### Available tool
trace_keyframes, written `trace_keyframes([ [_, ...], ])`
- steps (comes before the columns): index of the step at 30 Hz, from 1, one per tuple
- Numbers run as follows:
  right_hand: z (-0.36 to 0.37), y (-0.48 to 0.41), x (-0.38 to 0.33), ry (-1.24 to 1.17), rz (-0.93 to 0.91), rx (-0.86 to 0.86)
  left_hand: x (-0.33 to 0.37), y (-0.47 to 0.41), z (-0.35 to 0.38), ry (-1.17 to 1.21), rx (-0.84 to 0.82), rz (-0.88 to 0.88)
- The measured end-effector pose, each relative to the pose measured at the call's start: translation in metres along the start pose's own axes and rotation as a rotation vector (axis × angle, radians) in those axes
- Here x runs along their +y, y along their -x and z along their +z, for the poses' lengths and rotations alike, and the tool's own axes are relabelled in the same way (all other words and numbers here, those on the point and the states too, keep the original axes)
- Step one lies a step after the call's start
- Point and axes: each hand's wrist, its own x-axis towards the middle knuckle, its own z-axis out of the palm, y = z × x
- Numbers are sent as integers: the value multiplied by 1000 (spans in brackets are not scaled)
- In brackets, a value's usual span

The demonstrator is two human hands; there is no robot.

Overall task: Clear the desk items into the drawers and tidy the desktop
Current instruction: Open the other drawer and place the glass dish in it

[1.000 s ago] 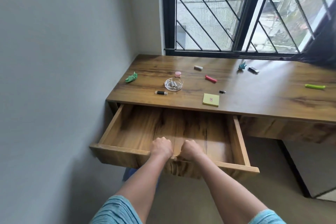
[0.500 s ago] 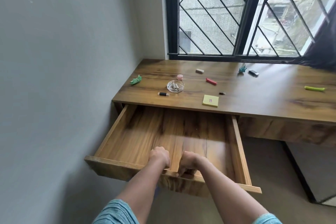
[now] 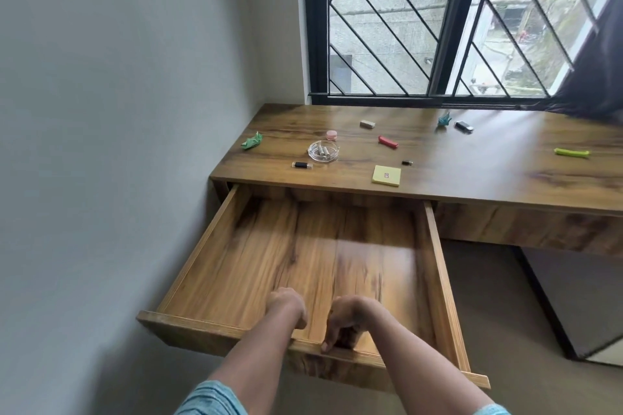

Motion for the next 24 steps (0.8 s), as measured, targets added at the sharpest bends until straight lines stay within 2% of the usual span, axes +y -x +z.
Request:
trace_keyframes([
  [7,13,2,1,0,8,-94,2,10,9,-27,-61,-3],
  [10,10,1,-4,8,24,-132,-1,12,3,2,-139,14],
  [13,1,-9,-10,-2,71,-196,-10,5,-5,79,-327,36],
  [14,-4,-13,-15,-11,80,-219,-15,-4,-11,149,-365,13],
  [15,-9,-17,-20,-21,81,-218,-20,-15,-18,242,-336,-15],
  [16,-17,-21,-27,-23,63,-159,-26,-26,-28,326,-231,-25],
  [18,-40,-32,-43,2,-24,98,-42,-44,-55,401,47,-4],
  [20,-75,-43,-66,66,-87,327,-59,-66,-89,396,230,10],
  [22,-117,-49,-91,170,-108,481,-76,-88,-125,411,330,5],
  [24,-164,-60,-121,237,-141,679,-95,-121,-160,473,362,11],
])
